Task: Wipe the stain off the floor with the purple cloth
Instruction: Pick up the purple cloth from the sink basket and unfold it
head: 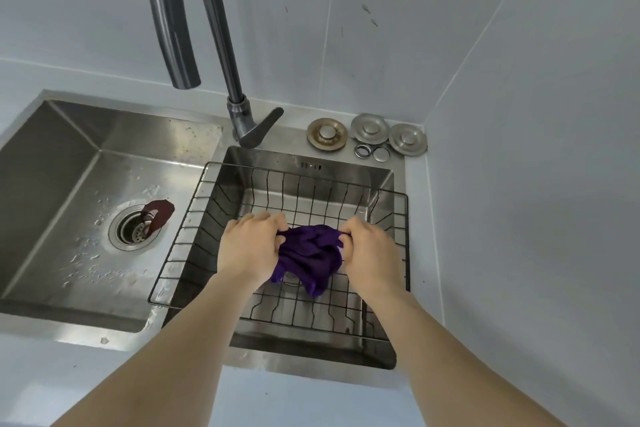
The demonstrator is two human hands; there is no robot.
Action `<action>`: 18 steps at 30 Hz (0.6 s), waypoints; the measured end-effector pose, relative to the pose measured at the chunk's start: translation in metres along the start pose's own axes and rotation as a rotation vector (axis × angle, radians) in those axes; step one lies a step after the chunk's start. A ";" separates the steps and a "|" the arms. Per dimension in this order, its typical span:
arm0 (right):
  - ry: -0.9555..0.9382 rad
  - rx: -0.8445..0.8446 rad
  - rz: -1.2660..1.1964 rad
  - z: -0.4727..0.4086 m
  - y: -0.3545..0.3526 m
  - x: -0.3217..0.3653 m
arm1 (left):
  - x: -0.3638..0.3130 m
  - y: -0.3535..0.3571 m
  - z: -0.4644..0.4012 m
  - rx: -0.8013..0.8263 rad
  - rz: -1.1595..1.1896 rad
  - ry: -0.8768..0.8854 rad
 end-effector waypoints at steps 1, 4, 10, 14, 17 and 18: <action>0.001 -0.010 -0.008 0.000 -0.007 0.003 | 0.002 -0.008 0.003 -0.015 0.001 -0.001; -0.043 -0.049 -0.008 0.004 -0.036 0.019 | 0.000 -0.039 0.012 -0.060 0.025 0.026; -0.089 -0.147 0.017 0.033 -0.101 0.061 | -0.016 -0.120 0.043 -0.172 -0.004 0.142; -0.073 -0.261 -0.027 0.073 -0.149 0.093 | -0.027 -0.180 0.079 -0.254 -0.018 0.203; -0.079 -0.325 -0.044 0.111 -0.183 0.120 | -0.031 -0.224 0.115 -0.319 -0.023 0.243; -0.089 -0.352 -0.044 0.124 -0.194 0.130 | -0.031 -0.237 0.127 -0.333 -0.029 0.258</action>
Point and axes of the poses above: each hand's wrist, its own z-axis away from the middle knuckle, its own y-axis out of the palm, x = y × z, the point moved 5 cm from there along -z, towards the middle knuckle, and after that the axes turned 2 degrees about -z, right-handed, at the moved point
